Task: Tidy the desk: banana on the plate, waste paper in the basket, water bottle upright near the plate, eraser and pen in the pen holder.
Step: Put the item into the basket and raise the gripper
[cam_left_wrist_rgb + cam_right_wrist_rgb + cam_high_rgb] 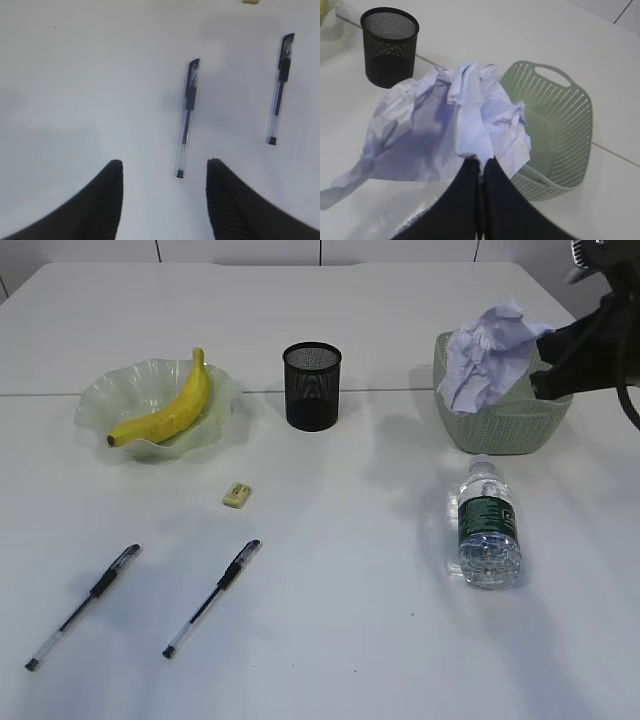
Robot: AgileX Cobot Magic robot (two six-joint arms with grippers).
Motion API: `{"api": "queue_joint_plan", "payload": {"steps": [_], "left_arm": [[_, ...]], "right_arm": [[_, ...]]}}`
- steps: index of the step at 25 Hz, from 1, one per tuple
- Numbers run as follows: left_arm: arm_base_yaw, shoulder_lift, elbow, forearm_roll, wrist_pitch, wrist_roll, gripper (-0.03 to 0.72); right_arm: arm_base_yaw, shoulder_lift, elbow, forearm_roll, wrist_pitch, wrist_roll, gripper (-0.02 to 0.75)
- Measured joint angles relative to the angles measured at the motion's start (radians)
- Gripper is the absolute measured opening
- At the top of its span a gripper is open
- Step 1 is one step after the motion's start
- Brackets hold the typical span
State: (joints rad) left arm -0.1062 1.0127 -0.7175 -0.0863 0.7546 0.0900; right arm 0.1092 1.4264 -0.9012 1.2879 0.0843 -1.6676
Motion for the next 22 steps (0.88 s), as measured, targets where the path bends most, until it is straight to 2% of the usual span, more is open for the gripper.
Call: {"api": "queue_joint_plan", "payload": {"steps": [12, 22], "left_arm": [[0.000, 0.000, 0.000, 0.002, -0.006, 0.000, 0.382], [0.000, 0.000, 0.000, 0.002, -0.013, 0.000, 0.382]], "right_arm": [[-0.008, 0.146, -0.141, 0.033, -0.058, 0.000, -0.015], [-0.091, 0.248, -0.226, 0.071, -0.073, 0.000, -0.015]]}}
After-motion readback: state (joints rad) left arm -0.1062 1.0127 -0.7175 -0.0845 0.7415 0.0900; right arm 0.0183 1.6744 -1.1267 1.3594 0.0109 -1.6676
